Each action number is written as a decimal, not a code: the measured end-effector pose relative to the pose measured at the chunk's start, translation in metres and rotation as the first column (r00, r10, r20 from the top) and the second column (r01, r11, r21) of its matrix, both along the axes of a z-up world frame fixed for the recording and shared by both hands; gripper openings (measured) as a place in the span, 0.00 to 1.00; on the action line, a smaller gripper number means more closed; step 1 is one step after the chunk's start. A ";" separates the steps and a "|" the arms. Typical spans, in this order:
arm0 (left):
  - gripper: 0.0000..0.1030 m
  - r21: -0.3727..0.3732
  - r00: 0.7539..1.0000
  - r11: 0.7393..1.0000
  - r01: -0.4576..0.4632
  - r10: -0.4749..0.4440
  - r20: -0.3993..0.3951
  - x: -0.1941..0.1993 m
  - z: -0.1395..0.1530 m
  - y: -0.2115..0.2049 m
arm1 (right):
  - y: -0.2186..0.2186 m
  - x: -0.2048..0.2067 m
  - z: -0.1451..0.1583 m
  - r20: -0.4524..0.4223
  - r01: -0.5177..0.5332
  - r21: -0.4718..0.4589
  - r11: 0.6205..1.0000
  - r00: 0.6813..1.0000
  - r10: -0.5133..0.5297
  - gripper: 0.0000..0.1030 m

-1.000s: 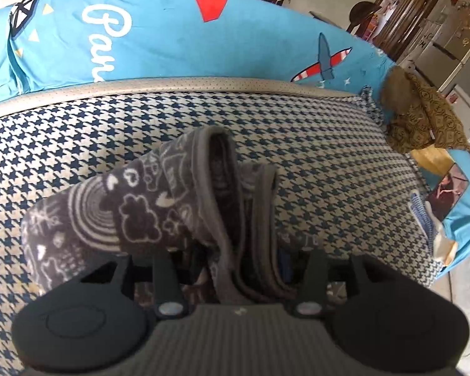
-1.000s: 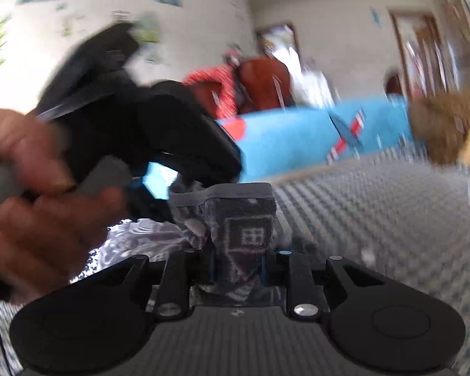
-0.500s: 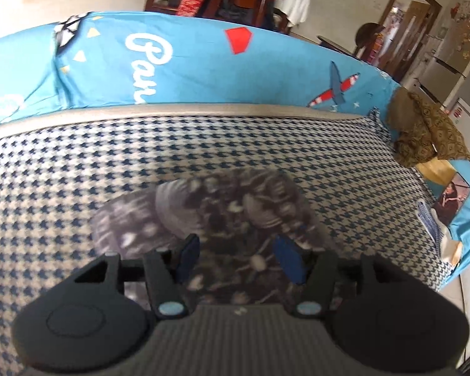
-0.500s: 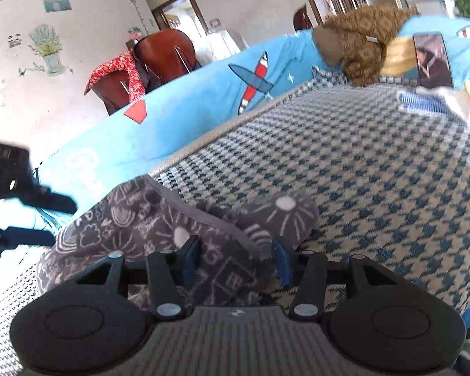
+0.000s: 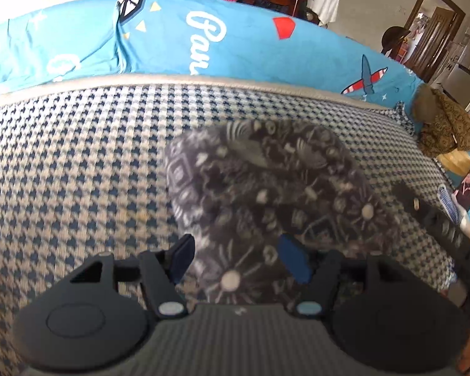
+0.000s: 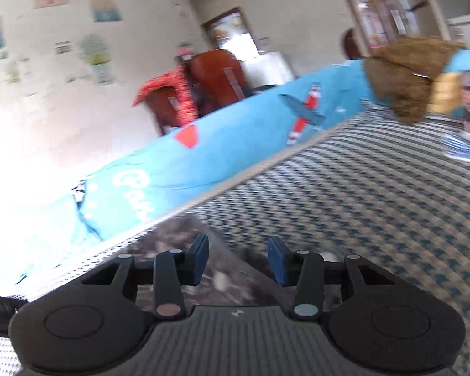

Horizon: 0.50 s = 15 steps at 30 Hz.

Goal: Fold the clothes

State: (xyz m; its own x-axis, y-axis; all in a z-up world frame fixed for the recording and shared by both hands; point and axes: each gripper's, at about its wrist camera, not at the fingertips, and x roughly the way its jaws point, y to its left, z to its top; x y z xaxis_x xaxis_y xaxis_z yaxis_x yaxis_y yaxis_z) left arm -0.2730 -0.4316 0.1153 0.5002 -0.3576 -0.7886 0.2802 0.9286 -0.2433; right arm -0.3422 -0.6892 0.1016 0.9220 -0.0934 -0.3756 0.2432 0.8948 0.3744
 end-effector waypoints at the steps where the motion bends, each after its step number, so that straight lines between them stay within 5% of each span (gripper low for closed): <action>1: 0.60 0.006 1.000 1.000 -0.003 0.003 -0.005 -0.002 -0.003 0.001 | -0.001 0.005 0.002 0.004 -0.034 0.004 0.999 0.999 0.034 0.42; 8: 0.64 0.024 1.000 1.000 0.008 -0.007 -0.025 -0.015 -0.022 0.001 | -0.003 0.040 0.004 -0.008 -0.216 0.072 0.974 0.976 0.217 0.41; 15: 0.69 0.035 0.999 0.999 0.004 -0.003 -0.033 -0.017 -0.035 0.006 | 0.004 0.068 0.004 -0.020 -0.266 0.115 0.957 0.963 0.270 0.42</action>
State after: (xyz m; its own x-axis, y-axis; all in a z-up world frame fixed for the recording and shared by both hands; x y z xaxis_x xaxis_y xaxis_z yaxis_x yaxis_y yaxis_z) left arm -0.2905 -0.4258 0.0804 0.4727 -0.3311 -0.8167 0.2755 0.9358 -0.2199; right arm -0.2743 -0.6848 0.1059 0.8937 0.1992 -0.4021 0.0148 0.8825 0.4700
